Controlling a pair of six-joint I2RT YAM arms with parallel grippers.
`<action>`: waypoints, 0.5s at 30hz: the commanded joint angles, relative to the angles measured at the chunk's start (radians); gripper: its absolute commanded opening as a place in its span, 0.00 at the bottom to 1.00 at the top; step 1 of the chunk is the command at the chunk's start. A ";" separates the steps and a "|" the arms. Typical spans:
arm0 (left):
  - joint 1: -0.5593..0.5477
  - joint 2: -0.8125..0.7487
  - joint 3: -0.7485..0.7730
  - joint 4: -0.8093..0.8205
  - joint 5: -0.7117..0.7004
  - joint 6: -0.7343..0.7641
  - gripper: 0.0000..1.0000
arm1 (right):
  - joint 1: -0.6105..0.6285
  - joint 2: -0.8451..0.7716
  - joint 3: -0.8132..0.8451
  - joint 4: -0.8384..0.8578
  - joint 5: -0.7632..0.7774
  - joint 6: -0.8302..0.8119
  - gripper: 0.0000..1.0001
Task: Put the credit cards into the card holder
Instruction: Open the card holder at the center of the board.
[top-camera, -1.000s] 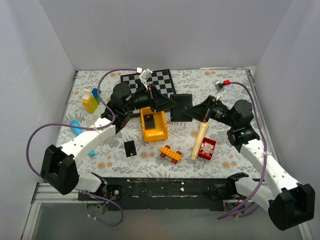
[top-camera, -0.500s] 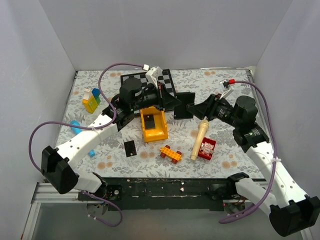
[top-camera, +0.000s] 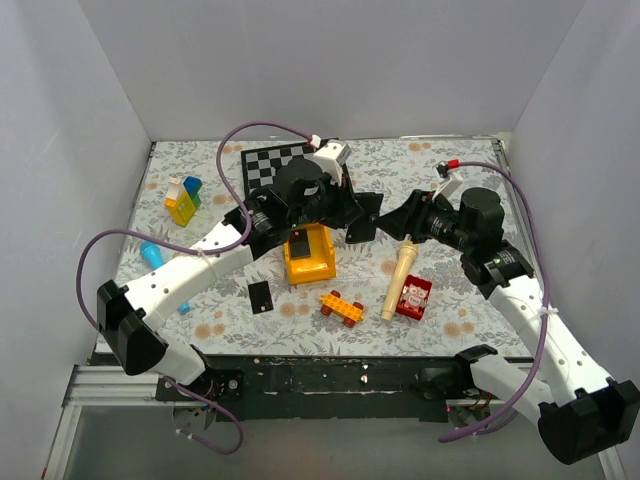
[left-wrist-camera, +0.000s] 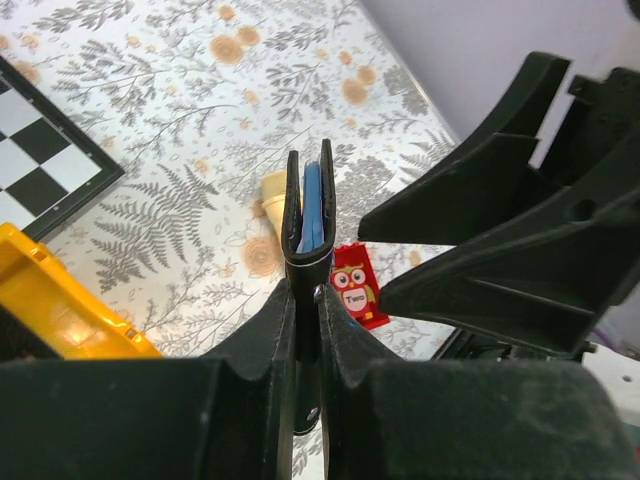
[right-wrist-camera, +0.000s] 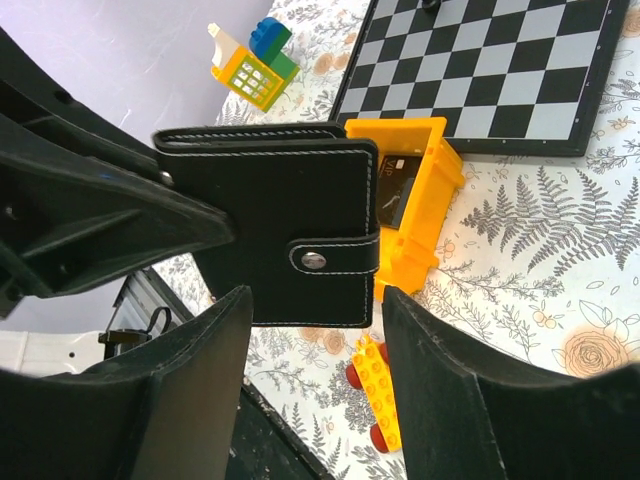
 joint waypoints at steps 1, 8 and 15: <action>-0.023 0.008 0.070 -0.072 -0.115 0.043 0.00 | 0.004 0.009 0.046 0.032 -0.029 -0.010 0.61; -0.040 0.033 0.098 -0.077 -0.106 0.037 0.00 | 0.018 0.035 0.041 0.063 -0.044 0.007 0.55; -0.056 0.030 0.099 -0.067 -0.088 0.023 0.00 | 0.026 0.062 0.042 0.065 -0.040 0.010 0.54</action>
